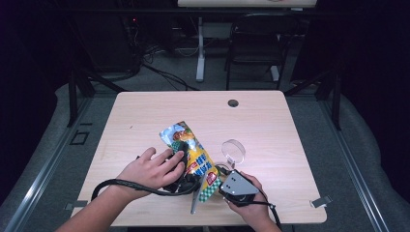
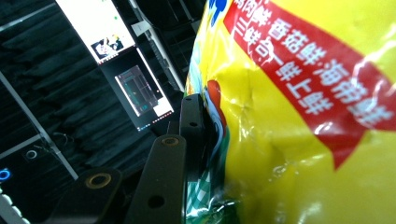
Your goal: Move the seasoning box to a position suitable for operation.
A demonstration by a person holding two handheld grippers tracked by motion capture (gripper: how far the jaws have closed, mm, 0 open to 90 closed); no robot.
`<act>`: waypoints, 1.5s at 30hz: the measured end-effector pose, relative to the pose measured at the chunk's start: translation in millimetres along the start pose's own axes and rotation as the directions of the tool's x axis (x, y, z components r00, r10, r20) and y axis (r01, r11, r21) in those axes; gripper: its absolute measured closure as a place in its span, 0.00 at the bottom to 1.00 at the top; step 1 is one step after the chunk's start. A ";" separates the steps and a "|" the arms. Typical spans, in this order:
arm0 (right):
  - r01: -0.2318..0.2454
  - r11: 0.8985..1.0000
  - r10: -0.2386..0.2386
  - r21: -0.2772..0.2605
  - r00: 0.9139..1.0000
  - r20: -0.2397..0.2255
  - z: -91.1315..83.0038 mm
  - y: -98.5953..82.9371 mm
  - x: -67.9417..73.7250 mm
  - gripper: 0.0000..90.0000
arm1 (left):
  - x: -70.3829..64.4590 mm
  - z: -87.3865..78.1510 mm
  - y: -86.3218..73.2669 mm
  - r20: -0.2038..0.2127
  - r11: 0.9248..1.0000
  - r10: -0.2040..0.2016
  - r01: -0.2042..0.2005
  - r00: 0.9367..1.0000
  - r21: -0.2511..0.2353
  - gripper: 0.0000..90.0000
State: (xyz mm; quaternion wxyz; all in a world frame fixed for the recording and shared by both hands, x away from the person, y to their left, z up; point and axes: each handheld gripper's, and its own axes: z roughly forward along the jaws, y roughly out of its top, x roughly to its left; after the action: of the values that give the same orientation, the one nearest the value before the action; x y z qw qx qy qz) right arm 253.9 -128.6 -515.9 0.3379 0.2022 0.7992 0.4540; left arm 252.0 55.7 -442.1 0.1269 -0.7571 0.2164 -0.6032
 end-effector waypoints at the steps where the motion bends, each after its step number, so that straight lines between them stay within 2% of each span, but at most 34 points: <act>1: -0.003 1.000 0.003 -0.001 1.000 -0.002 0.1 0.0 0.1 0.78 | 0.2 -0.1 0.2 -0.002 1.000 0.002 -0.002 1.000 0.000 0.89; 5: -0.008 1.000 0.008 0.001 1.000 -0.007 0.4 -0.2 0.0 0.78 | 2.2 -1.1 1.5 -0.005 1.000 0.016 -0.016 1.000 0.004 0.89; 12: -0.011 1.000 0.011 -0.008 1.000 -0.002 -1.7 0.0 -1.3 0.78 | -0.2 -0.7 0.1 0.002 1.000 -0.002 0.003 1.000 -0.002 0.90; 13: -0.010 1.000 0.010 -0.007 1.000 0.001 -1.9 0.0 -1.2 0.78 | -2.5 0.1 -0.4 0.013 1.000 -0.029 0.029 1.000 -0.007 0.90; 15: -0.006 1.000 0.006 -0.006 1.000 0.006 -1.9 -0.1 -1.0 0.78 | -2.9 0.4 -0.7 0.013 1.000 -0.027 0.028 1.000 -0.009 0.91; 18: -0.005 1.000 0.005 -0.008 1.000 0.010 -2.1 0.1 -1.2 0.78 | -4.3 1.1 -2.2 0.031 0.999 -0.048 0.048 0.998 -0.011 0.91; 22: -0.006 1.000 0.006 -0.014 1.000 0.011 -2.5 0.6 -1.7 0.78 | -7.6 1.9 -4.9 0.055 0.996 -0.088 0.089 0.995 -0.017 0.92; 24: -0.002 1.000 0.003 -0.017 1.000 0.013 -2.9 1.0 -1.8 0.78 | -8.9 2.1 -6.0 0.055 0.995 -0.099 0.100 0.994 -0.022 0.92; 27: 0.001 1.000 0.000 -0.021 1.000 0.014 -3.2 1.4 -1.6 0.78 | -11.2 2.1 -7.1 0.080 0.993 -0.118 0.119 0.990 -0.014 0.93; 30: 0.005 1.000 -0.004 -0.018 1.000 0.019 -3.1 1.5 -1.4 0.79 | -14.1 2.9 -6.9 0.065 0.991 -0.130 0.131 0.989 -0.022 0.93; 33: 0.007 1.000 -0.006 -0.018 1.000 0.020 -3.2 1.4 -1.5 0.79 | -14.9 3.4 -7.6 0.085 0.989 -0.144 0.146 0.986 -0.018 0.93; 39: 0.006 1.000 -0.006 -0.020 1.000 0.023 -3.3 1.7 -2.1 0.79 | -18.7 5.0 -8.4 0.092 0.982 -0.183 0.186 0.979 -0.025 0.93; 45: 0.008 1.000 -0.008 -0.023 1.000 0.024 -3.3 1.7 -2.0 0.79 | -21.7 5.6 -9.3 0.104 0.978 -0.206 0.209 0.973 -0.024 0.94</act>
State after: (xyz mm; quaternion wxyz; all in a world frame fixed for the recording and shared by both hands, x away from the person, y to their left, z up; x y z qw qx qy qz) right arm 252.9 -131.0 -512.5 0.3515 0.2004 0.7906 0.4596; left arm 255.1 73.8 -457.8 0.0609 -0.8071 0.1400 -0.5703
